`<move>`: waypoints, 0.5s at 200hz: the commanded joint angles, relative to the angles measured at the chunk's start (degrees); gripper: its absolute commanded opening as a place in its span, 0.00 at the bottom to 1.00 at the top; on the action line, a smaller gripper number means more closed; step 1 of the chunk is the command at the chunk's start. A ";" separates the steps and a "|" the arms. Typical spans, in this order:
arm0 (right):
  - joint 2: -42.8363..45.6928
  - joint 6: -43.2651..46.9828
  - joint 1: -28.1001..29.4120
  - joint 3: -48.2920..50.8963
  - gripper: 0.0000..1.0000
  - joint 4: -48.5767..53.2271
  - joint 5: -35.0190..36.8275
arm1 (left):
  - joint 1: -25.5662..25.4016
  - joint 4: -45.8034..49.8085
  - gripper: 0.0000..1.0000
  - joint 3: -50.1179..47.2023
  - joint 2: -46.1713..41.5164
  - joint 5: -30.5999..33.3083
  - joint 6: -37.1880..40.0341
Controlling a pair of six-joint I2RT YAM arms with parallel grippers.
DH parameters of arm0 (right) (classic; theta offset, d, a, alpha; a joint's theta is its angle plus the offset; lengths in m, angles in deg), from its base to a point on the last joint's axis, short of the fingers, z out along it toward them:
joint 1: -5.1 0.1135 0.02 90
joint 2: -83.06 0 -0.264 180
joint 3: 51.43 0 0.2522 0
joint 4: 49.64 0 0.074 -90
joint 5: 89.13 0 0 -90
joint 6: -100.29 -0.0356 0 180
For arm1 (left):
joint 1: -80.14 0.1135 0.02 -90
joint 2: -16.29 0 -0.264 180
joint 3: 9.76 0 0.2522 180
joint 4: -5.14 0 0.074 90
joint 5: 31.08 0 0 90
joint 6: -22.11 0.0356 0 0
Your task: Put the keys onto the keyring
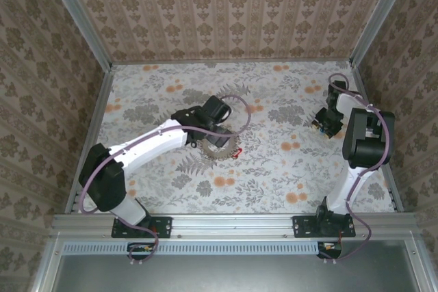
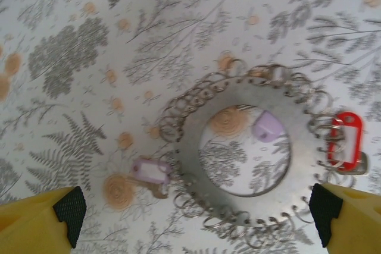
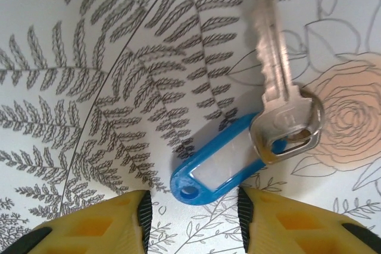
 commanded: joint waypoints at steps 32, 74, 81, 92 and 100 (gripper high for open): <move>1.98 3.88 0.13 0.88 0.49 3.87 2.89 | 6.47 0.10 1.00 0.07 -3.24 -0.62 -3.22; 4.91 6.93 -2.51 -0.70 0.45 0.26 2.53 | 6.75 -0.08 1.00 -0.08 -2.43 0.50 -3.18; 3.77 8.04 -2.99 -1.06 0.45 -0.85 1.89 | 6.70 0.01 1.00 -0.12 -2.24 0.76 -3.22; 1.45 8.43 -3.57 -2.68 0.44 -0.04 2.51 | 6.72 0.08 1.00 -0.16 -2.12 0.97 -3.35; 0.11 8.94 -3.55 -3.45 0.44 0.16 3.04 | 6.73 -0.04 1.00 -0.16 -2.17 0.96 -3.56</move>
